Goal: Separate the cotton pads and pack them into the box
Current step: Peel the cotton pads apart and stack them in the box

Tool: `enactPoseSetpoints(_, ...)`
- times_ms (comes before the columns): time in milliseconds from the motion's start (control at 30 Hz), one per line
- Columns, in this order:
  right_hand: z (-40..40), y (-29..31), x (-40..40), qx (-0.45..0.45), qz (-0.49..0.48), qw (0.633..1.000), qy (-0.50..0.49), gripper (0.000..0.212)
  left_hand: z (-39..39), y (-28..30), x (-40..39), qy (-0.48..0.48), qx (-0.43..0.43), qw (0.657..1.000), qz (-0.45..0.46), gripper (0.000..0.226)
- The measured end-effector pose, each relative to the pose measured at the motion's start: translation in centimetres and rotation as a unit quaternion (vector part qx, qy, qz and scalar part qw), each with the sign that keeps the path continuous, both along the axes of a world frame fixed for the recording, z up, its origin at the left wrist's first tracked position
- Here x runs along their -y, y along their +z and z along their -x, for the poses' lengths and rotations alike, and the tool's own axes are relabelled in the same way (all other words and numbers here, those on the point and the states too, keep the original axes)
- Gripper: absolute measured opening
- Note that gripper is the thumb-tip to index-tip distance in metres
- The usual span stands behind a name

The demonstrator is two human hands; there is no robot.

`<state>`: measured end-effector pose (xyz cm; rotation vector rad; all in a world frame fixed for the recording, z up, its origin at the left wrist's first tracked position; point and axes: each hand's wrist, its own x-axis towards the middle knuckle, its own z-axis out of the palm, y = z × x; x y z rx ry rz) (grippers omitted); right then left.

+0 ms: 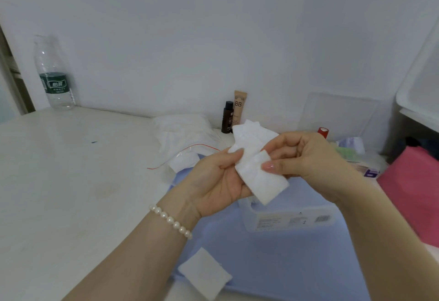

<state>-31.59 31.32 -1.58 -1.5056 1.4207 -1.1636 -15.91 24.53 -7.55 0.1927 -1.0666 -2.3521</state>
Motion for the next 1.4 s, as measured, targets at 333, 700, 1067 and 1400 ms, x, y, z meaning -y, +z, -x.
enactPoseSetpoints(333, -1.3, -0.3, 0.3, -0.061, 0.018, 0.994, -0.093, 0.020, 0.3, 0.1, -0.2, 0.020, -0.004, 0.999, -0.030, 0.047)
enactPoseSetpoints(700, -2.3, -0.5, 0.0, -0.311, 0.027, 0.936, -0.162, 0.024, 0.3, 0.4, -0.6, 0.019, -0.010, 0.995, -0.101, 0.046)
enactPoseSetpoints(1067, -0.6, 2.5, -1.8, -0.151, -0.007, 0.982, -0.111, 0.016, 1.0, 0.2, -0.6, 0.184, 0.065, 0.981, 0.013, 0.034)
enactPoseSetpoints(1400, -0.7, 0.8, -0.4, -0.059, 0.004, 0.994, -0.097, 0.014, 1.7, 0.6, -1.9, 0.139, 0.047, 0.987, 0.067, 0.030)
